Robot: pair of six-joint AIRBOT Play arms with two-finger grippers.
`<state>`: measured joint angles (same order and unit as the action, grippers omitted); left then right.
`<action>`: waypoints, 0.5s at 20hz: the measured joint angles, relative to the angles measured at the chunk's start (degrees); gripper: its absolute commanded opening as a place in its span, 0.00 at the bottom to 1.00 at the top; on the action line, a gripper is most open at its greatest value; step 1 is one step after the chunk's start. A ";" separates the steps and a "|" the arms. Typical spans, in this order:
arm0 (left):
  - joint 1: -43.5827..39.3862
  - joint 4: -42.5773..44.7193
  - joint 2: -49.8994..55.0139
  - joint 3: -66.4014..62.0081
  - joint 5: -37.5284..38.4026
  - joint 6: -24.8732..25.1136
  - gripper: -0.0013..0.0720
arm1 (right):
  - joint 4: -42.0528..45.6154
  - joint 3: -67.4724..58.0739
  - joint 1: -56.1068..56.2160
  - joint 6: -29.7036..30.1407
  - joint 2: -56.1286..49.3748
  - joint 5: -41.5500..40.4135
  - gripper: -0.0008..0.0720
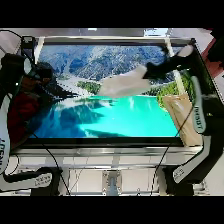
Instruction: Fold the shirts.
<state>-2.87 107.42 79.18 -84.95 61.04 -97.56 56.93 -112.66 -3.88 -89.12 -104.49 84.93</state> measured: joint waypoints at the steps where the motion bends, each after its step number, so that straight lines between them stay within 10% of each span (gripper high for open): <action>1: -0.02 -0.28 0.00 0.00 0.26 0.00 0.04 | 2.93 0.00 -3.04 -0.57 2.29 2.23 0.06; 10: 0.00 -6.45 -0.02 0.00 1.51 0.02 0.04 | 20.15 1.88 -28.48 -2.80 18.27 17.81 0.05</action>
<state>-2.87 100.97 79.15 -84.95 62.54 -97.54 77.08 -110.78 -32.36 -91.92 -86.21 102.74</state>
